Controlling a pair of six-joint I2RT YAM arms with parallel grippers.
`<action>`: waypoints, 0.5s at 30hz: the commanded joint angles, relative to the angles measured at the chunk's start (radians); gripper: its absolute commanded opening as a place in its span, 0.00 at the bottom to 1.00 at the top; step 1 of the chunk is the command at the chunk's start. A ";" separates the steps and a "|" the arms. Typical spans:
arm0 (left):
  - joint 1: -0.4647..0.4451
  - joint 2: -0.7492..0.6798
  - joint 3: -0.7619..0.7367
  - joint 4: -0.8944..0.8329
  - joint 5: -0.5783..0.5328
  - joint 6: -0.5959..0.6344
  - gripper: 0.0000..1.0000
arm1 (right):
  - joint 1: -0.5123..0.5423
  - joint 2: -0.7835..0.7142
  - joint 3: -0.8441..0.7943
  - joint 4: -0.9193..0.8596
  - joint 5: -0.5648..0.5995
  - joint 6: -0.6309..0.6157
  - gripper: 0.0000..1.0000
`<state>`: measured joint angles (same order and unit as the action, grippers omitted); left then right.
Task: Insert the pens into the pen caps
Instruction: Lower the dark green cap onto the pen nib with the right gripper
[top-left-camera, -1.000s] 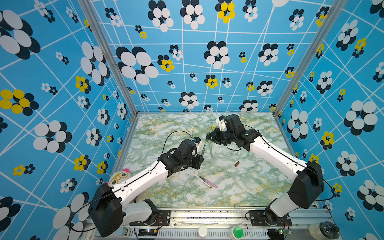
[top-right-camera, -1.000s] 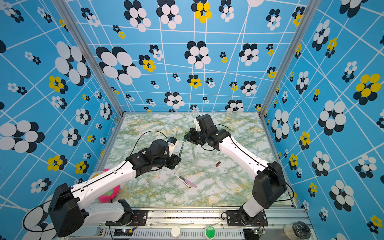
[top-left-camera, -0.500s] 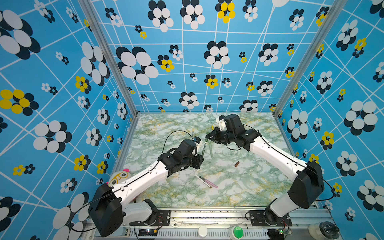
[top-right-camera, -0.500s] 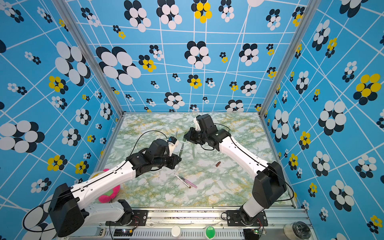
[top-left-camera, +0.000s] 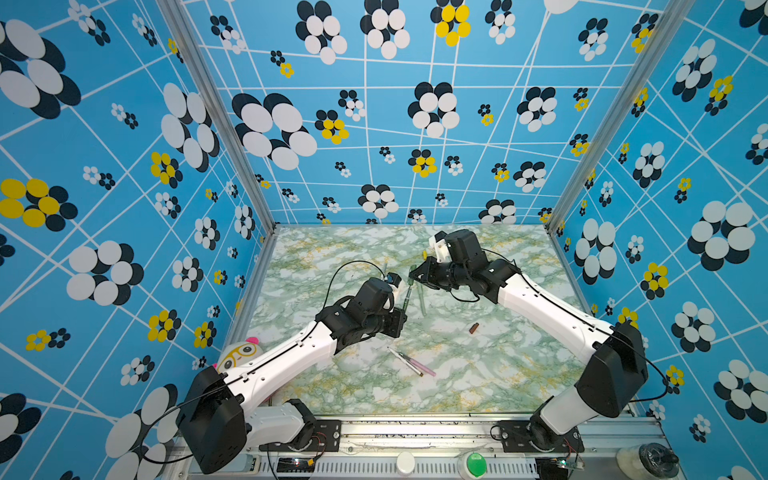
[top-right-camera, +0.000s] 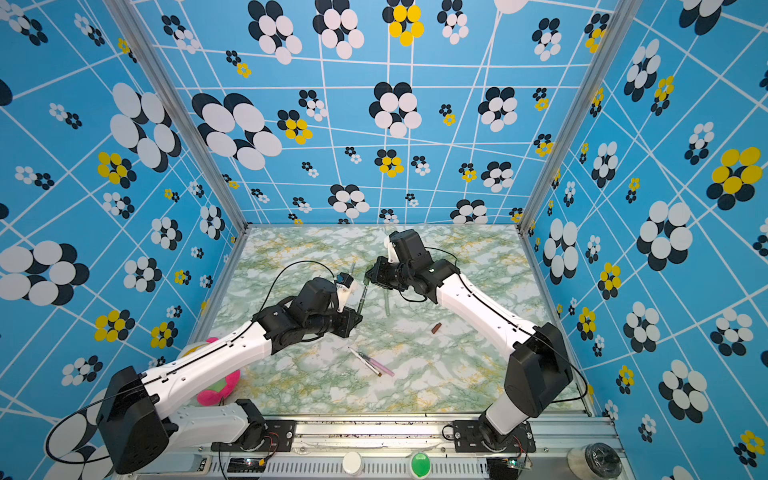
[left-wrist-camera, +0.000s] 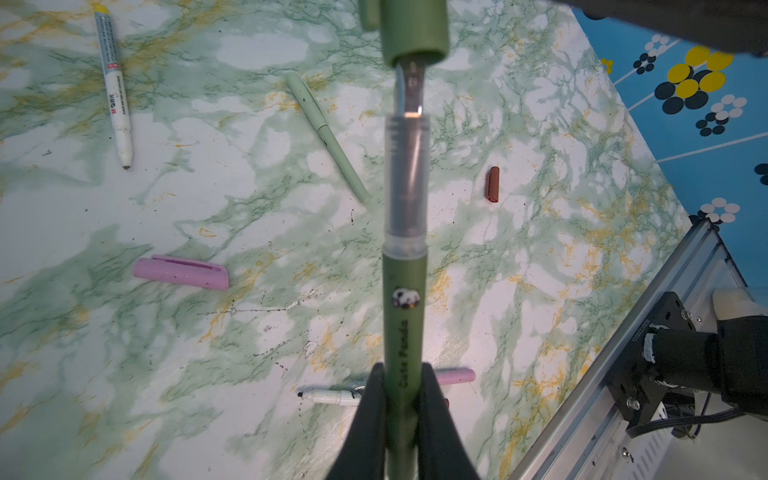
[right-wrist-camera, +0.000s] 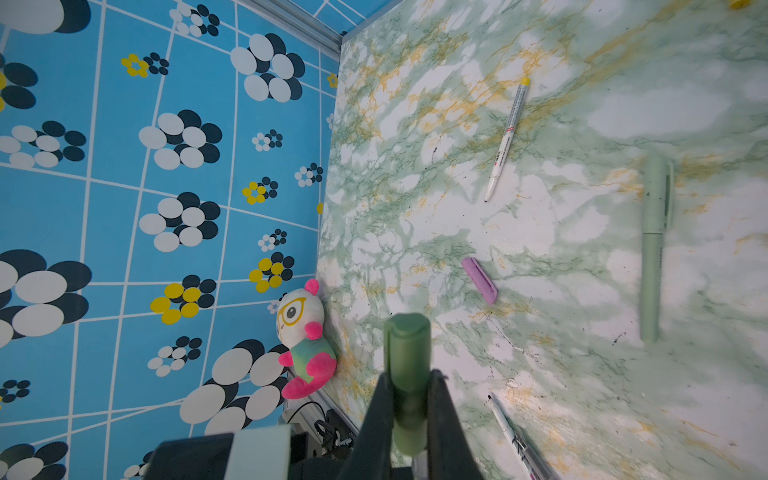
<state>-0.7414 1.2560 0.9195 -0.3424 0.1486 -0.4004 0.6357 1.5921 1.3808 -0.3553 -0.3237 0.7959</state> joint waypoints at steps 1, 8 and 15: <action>-0.005 0.003 0.031 0.017 -0.018 -0.003 0.00 | 0.009 -0.017 -0.011 -0.013 0.017 -0.025 0.07; -0.004 -0.003 0.031 0.022 -0.025 -0.004 0.00 | 0.015 -0.013 -0.019 -0.007 0.016 -0.029 0.06; -0.001 -0.003 0.037 0.023 -0.025 -0.003 0.00 | 0.040 -0.008 -0.035 -0.001 0.048 -0.055 0.06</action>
<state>-0.7414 1.2560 0.9195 -0.3367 0.1410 -0.4007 0.6563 1.5921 1.3624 -0.3542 -0.3012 0.7734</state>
